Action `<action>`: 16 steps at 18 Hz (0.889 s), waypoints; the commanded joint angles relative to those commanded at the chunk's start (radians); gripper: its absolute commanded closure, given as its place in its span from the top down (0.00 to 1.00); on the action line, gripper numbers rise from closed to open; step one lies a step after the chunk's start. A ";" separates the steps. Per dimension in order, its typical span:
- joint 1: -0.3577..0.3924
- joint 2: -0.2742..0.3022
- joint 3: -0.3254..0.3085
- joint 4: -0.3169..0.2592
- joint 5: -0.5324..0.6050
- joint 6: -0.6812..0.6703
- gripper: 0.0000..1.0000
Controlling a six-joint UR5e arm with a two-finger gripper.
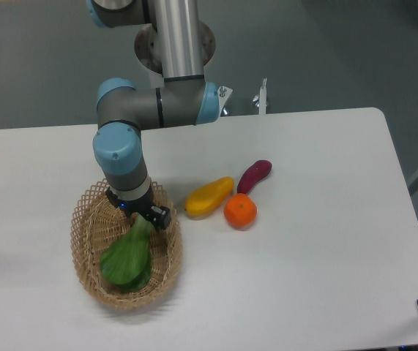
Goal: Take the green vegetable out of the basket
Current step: 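Lower the gripper and close it on the bok choy leaves, then lift the bok choy out of the basket toward the tangerine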
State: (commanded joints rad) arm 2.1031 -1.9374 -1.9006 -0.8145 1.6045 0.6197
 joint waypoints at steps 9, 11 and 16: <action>0.011 0.057 0.028 -0.002 -0.006 0.009 0.33; 0.029 0.089 0.050 -0.009 -0.012 0.008 0.33; 0.101 0.136 0.124 -0.023 -0.020 0.037 0.32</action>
State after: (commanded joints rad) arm 2.2041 -1.8010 -1.7765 -0.8376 1.5846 0.6563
